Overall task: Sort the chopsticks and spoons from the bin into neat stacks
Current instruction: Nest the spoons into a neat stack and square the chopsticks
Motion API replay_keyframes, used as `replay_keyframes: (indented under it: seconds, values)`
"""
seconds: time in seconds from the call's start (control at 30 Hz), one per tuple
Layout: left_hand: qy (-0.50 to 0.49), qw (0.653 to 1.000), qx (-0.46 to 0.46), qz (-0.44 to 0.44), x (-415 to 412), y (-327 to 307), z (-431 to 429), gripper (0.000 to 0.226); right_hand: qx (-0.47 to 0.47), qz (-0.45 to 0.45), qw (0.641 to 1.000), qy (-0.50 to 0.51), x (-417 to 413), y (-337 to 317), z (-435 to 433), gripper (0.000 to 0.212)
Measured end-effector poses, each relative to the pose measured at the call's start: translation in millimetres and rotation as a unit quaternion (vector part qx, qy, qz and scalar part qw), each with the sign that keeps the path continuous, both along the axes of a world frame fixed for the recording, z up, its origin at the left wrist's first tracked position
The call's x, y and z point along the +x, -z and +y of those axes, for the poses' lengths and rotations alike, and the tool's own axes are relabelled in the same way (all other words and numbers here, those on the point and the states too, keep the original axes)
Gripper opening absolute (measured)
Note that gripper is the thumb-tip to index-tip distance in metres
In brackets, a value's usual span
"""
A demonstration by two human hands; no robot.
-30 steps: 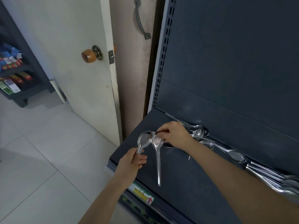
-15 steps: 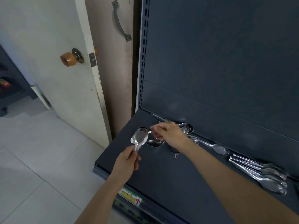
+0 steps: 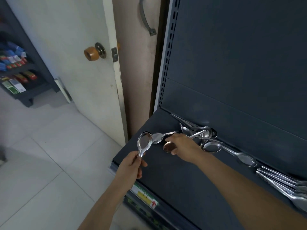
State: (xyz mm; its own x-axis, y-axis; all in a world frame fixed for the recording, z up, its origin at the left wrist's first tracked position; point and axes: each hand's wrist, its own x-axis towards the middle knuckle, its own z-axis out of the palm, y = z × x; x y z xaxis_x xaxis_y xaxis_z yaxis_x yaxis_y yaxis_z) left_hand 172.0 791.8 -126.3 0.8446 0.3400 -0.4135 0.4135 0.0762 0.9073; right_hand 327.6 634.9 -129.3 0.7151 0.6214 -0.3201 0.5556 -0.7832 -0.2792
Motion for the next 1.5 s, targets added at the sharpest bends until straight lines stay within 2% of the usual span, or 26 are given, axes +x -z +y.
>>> replay_keyframes:
  seconds: [0.37,0.53,0.67,0.8,0.87,0.93,1.0,1.07,1.13,1.2,1.3,1.5]
  values:
    - [0.026,0.999,0.025,-0.003,1,-1,-1,0.021,0.006,-0.003,0.999,-0.047,-2,-2,2,0.063]
    - [0.020,0.999,0.028,-0.006,4,-1,-2,0.021,0.095,-0.025,0.994,-0.046,-11,-8,3,0.053]
    - [0.011,0.999,0.043,-0.015,9,-2,-4,0.020,0.217,-0.056,0.975,-0.005,-18,-26,4,0.050]
    - [-0.001,0.998,0.029,-0.053,18,-6,-12,0.020,0.386,-0.060,0.915,0.101,-27,-56,-2,0.044]
    - [0.004,0.996,0.028,-0.081,21,-9,-17,0.021,0.469,0.011,0.858,0.207,-30,-71,-8,0.036]
    - [0.032,0.990,0.084,-0.111,25,-13,-23,0.022,0.531,0.084,0.785,0.309,-32,-77,-17,0.027]
    - [0.067,0.974,0.167,-0.134,28,-21,-30,0.020,0.563,0.149,0.716,0.385,-34,-77,-27,0.019]
    - [0.102,0.959,0.217,-0.152,33,-26,-41,0.018,0.577,0.213,0.664,0.425,-42,-76,-35,0.013]
    - [0.150,0.950,0.232,-0.147,37,-27,-53,0.021,0.590,0.261,0.613,0.456,-52,-76,-43,0.007]
    - [0.192,0.949,0.208,-0.135,38,-27,-66,0.024,0.602,0.293,0.571,0.476,-60,-76,-51,0.007]
    - [0.215,0.958,0.140,-0.128,35,-29,-84,0.024,0.598,0.307,0.551,0.494,-68,-70,-67,0.016]
    - [0.251,0.952,0.153,-0.089,33,-23,-112,0.023,0.574,0.303,0.561,0.514,-82,-63,-93,0.031]
